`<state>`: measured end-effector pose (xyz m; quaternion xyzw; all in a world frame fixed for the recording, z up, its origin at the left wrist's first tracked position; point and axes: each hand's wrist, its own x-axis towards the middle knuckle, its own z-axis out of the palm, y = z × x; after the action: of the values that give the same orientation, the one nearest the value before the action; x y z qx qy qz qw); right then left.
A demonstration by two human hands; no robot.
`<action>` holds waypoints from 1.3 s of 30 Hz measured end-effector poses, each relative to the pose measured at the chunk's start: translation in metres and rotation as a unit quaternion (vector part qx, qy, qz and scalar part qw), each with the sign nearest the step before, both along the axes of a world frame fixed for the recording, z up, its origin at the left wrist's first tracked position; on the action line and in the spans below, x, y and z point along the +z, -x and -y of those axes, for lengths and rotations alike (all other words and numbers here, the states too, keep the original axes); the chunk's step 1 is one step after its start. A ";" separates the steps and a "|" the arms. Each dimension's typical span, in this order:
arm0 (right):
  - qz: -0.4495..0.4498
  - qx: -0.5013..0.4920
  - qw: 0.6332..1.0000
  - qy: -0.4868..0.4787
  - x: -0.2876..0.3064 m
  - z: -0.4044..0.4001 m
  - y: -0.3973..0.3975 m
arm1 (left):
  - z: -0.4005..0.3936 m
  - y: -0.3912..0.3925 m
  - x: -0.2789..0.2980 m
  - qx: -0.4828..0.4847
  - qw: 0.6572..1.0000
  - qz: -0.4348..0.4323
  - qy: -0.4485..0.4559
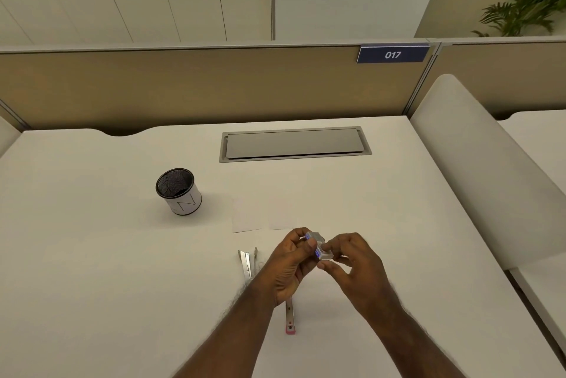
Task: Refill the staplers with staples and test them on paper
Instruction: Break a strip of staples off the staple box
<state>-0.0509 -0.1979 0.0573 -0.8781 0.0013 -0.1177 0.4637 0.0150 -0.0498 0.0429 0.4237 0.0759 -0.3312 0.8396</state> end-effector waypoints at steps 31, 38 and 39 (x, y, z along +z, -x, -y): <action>-0.211 -0.033 0.964 0.159 0.067 -0.002 -0.003 | -0.015 -0.004 0.011 -0.046 0.997 0.027 0.052; -0.330 -0.016 0.908 0.259 0.082 -0.004 -0.013 | -0.012 -0.002 0.013 -0.061 0.996 0.042 0.047; -0.339 -0.016 0.904 0.259 0.082 -0.004 -0.014 | -0.012 -0.001 0.013 -0.065 0.996 0.042 0.044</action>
<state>-0.0366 -0.1938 0.1396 -0.9542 0.1420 0.1832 0.1891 0.0162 -0.0378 0.0556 0.4038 -0.0017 -0.3698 0.8368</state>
